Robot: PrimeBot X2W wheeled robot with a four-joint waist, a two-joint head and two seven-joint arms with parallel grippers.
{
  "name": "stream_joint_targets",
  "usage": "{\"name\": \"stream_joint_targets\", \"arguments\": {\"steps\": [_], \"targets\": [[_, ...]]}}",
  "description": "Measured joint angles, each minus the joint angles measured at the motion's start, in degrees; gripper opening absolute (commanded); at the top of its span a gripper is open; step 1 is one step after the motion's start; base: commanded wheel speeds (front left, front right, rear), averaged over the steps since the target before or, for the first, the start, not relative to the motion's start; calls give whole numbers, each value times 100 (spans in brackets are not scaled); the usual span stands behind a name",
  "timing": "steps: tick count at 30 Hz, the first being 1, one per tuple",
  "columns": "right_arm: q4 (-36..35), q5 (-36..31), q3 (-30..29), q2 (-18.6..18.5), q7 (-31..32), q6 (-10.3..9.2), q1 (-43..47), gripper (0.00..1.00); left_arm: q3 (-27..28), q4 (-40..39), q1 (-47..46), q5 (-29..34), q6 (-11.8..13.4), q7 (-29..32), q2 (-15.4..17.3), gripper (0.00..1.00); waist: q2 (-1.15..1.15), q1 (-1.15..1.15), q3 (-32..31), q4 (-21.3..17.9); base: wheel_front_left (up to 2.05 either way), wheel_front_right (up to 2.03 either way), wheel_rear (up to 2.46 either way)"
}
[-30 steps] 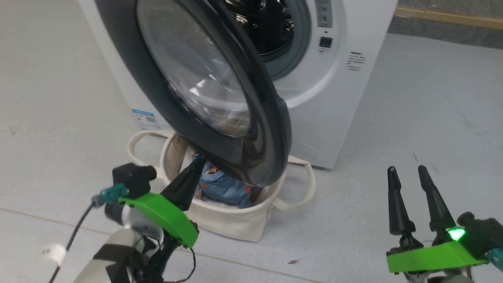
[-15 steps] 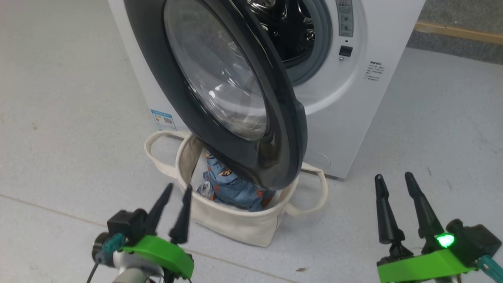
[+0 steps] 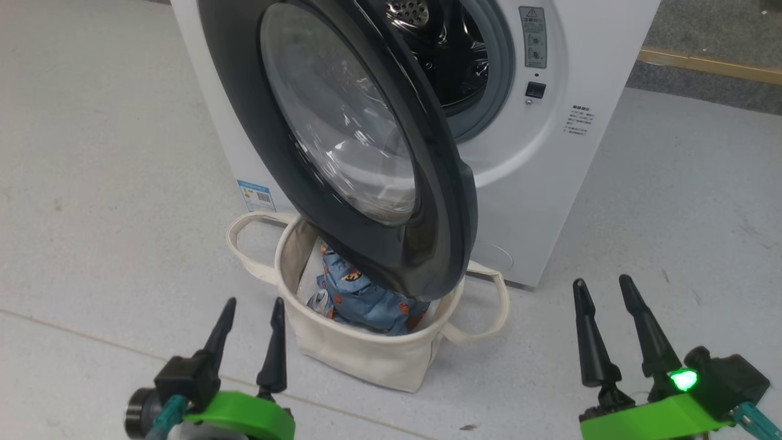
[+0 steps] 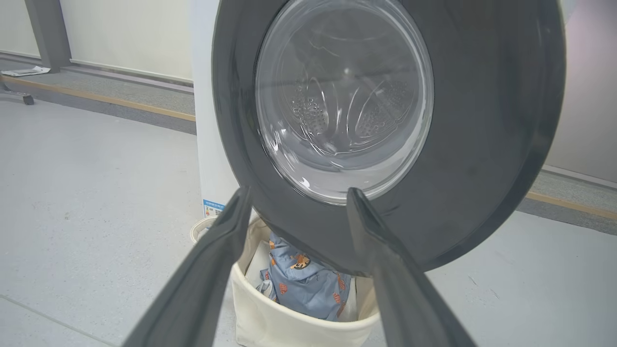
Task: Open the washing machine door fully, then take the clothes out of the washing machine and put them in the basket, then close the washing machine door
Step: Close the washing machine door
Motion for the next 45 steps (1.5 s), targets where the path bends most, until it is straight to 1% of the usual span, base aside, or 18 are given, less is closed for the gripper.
{"name": "stream_joint_targets", "arguments": {"steps": [5,7,9,17,24,30,31,32,33,38,39,40,43,45], "targets": [[-1,1,25,0,0,0,76,100,410,-279,132,282,-158,0,-167,100,0,0,9,-2,0,0,0],[-1,1,33,0,0,0,78,100,533,-345,141,399,-259,-1,-227,100,0,0,19,1,0,0,0],[0,1,57,0,0,0,78,100,595,-346,153,488,-346,0,-268,100,0,0,23,7,0,0,0],[24,1,85,0,0,0,78,100,757,-291,265,700,-554,-1,-427,100,0,0,51,13,0,0,0],[76,1,111,0,0,0,77,100,815,-132,264,784,-654,-1,-481,100,0,0,78,32,0,0,0],[42,2,352,0,0,0,21,100,809,-37,241,792,-703,0,-519,100,0,0,163,96,0,0,0],[18,2,412,-1,0,0,-19,99,806,-34,230,792,-703,0,-522,100,0,0,187,113,0,0,0],[-32,5,497,-1,0,0,-79,58,802,-31,219,792,-703,0,-523,100,0,0,216,130,0,0,0],[-64,37,602,-1,0,0,-157,0,795,-25,211,792,-703,-1,-524,100,0,0,247,149,0,0,0],[-63,40,1179,-7,0,0,-650,0,690,46,87,791,-721,0,-530,100,0,0,461,258,0,0,0],[-2,-10,1406,-12,0,0,-847,0,622,46,5,779,-717,0,-531,100,0,0,562,313,0,0,0],[56,-29,1507,-13,0,0,-947,0,584,45,-37,772,-711,-1,-531,100,0,0,616,342,0,0,0],[382,-118,1753,-21,0,0,-1235,0,486,45,-133,719,-665,-1,-539,100,0,0,778,431,0,0,0],[503,-179,1812,-26,0,0,-1327,0,454,45,-160,688,-636,0,-541,100,0,0,832,460,0,0,0]]}}
